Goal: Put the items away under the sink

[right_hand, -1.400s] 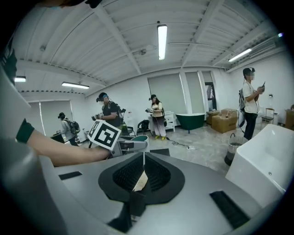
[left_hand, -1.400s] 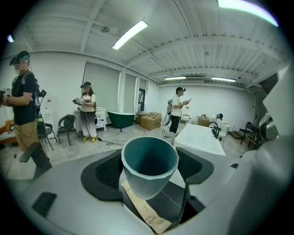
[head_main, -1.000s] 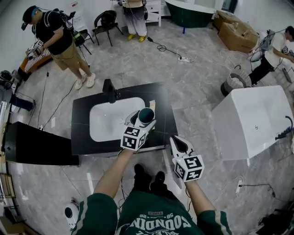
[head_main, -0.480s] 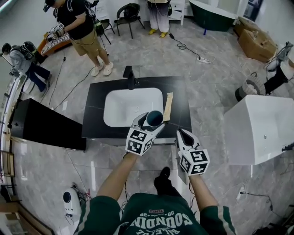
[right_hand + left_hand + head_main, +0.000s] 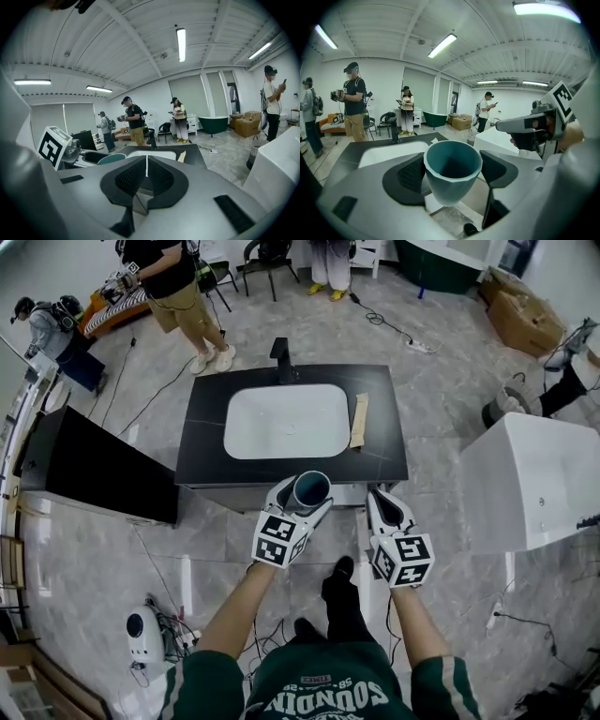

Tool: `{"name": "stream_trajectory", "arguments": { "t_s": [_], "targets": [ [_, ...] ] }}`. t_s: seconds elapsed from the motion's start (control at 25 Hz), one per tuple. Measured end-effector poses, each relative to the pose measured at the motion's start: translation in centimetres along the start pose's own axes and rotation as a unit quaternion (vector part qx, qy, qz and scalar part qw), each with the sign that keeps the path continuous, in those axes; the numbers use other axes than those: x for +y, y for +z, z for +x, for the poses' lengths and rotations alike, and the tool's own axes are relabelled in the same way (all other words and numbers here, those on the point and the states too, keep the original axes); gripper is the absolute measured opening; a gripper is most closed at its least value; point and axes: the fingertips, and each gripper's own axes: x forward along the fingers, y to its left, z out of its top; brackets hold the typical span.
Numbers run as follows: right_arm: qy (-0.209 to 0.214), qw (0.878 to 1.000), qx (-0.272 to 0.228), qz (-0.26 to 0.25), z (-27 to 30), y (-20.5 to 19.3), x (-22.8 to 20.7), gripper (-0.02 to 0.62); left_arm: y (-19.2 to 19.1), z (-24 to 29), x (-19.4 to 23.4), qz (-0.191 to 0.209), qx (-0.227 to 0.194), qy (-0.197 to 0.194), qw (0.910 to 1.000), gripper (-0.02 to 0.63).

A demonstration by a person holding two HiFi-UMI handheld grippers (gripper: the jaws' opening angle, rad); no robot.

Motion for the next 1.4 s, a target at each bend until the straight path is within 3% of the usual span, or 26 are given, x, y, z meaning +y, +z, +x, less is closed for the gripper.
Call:
{"name": "stream_trajectory", "arguments": {
  "t_s": [0.24,0.44,0.88,1.4],
  "targets": [
    [-0.004,1.000,-0.012,-0.013,-2.2,-3.1,2.3,0.043,-3.9,-2.2,-2.6,0.006,-0.009,-0.016,0.9998,0.376],
    [-0.008,1.000,-0.003,-0.003,-1.7,-9.2,2.4,0.043,-8.6,-1.7,-3.9,0.006,-0.012,-0.027,0.9995,0.376],
    [-0.026,0.999,-0.021,-0.019,5.5,-20.2,-2.4,0.043,-20.1,6.8,-0.8,0.014,-0.021,-0.036,0.9990,0.374],
    [-0.027,0.997,-0.059,-0.048,16.0,-32.1,-6.6,0.043,-32.0,16.1,4.3,0.020,-0.045,-0.014,0.9987,0.376]
  ]
}}
